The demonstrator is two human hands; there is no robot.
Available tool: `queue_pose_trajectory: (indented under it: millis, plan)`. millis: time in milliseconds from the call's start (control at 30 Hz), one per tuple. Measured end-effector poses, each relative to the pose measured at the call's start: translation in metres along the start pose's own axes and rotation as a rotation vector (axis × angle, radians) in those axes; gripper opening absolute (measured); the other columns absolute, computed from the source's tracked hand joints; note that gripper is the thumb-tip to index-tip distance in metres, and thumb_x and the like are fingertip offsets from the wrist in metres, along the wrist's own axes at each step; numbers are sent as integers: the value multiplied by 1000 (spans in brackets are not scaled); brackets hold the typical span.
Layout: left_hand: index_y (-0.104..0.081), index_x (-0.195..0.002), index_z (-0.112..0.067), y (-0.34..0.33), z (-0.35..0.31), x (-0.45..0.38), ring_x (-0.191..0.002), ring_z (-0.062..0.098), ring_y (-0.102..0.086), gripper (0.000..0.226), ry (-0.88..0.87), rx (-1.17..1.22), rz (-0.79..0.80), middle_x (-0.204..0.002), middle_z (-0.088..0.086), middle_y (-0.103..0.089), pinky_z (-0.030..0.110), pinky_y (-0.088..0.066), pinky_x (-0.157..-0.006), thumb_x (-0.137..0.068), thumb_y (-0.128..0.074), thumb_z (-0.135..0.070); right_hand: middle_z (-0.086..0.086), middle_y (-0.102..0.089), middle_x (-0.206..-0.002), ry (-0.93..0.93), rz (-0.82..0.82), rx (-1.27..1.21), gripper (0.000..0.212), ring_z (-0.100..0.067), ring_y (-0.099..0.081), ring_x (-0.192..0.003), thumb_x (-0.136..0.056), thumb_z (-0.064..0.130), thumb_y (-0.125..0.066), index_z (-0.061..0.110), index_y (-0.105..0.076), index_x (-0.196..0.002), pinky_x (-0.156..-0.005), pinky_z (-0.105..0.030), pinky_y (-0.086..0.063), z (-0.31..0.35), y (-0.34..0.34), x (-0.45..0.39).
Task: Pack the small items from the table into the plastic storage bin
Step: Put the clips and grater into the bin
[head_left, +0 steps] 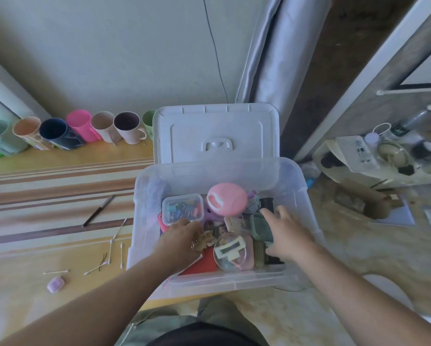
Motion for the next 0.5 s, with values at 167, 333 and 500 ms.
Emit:
queue_pose_trajectory:
  millis: [167, 333, 500]
  plan:
    - [-55, -111, -23, -4, -7, -13, -92, 25, -61, 36, 52, -7, -60, -106, 1, -58, 35, -49, -70, -84, -69, -43, 5, -30, -141, 198, -165, -60, 83, -27, -37, -128, -81, 38, -77, 42, -31, -150, -89, -45, -54, 36, 19, 17]
    - [-56, -116, -28, -10, -12, -17, -101, 22, -61, 48, -9, -92, 11, -112, -4, -59, 36, -53, -77, -83, -64, -63, 2, -31, -144, 308, -146, -17, 92, -28, -34, -128, -74, 56, -78, 46, -27, -150, -100, -46, -46, 66, 4, 19]
    - [-53, -134, -39, 1, -4, 1, -119, 15, -57, 52, -91, -101, 102, -132, -12, -61, 33, -52, -94, -86, -62, -57, 2, -30, -143, 323, -148, -18, 96, -29, -36, -127, -66, 63, -73, 46, -26, -148, -100, -48, -46, 82, -3, 19]
Point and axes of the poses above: each hand's wrist, its own x-axis away from the middle knuckle, its own y-axis out of the back of the hand, z = x × y, the point moved 8 cm from there along -x, towards the middle knuckle
